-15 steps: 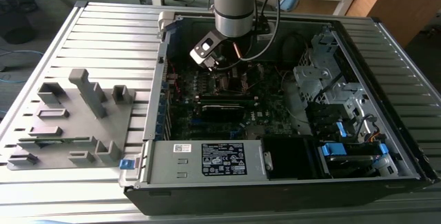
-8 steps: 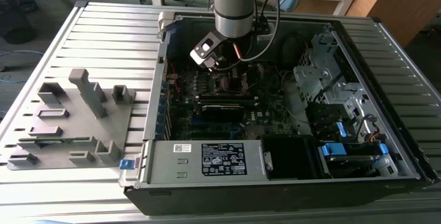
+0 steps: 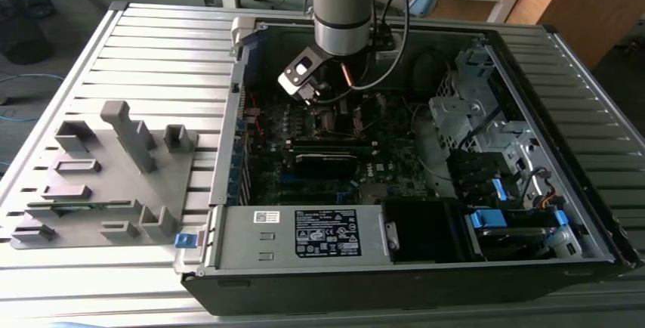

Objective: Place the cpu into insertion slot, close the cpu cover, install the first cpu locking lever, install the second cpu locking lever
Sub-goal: 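Place the cpu into insertion slot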

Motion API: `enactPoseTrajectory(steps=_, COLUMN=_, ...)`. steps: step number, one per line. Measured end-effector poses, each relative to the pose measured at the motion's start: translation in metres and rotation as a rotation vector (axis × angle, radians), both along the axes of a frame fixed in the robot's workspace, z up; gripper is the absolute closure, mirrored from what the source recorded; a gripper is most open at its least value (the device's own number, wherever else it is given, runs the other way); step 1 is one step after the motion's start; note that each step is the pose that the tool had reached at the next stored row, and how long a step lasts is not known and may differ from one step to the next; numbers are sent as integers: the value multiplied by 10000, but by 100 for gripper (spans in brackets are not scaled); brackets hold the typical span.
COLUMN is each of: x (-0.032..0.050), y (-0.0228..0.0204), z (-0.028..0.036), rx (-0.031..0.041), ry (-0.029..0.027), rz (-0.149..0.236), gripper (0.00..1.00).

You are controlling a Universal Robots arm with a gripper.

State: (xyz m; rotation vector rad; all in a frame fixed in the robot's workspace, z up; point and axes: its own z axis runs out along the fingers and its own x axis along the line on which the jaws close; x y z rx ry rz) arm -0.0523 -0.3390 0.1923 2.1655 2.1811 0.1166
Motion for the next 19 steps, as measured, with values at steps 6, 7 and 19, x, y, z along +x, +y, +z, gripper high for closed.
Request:
enactPoseTrajectory(steps=6, x=-1, y=-1, z=3, rx=-6, ry=6, rz=0, gripper=39)
enactPoseTrajectory(steps=7, x=-1, y=-1, z=12, rx=-8, ry=7, rz=0, gripper=39)
enactPoseTrajectory(steps=19, x=0, y=0, z=275, rx=-3, ry=4, rz=0, gripper=39)
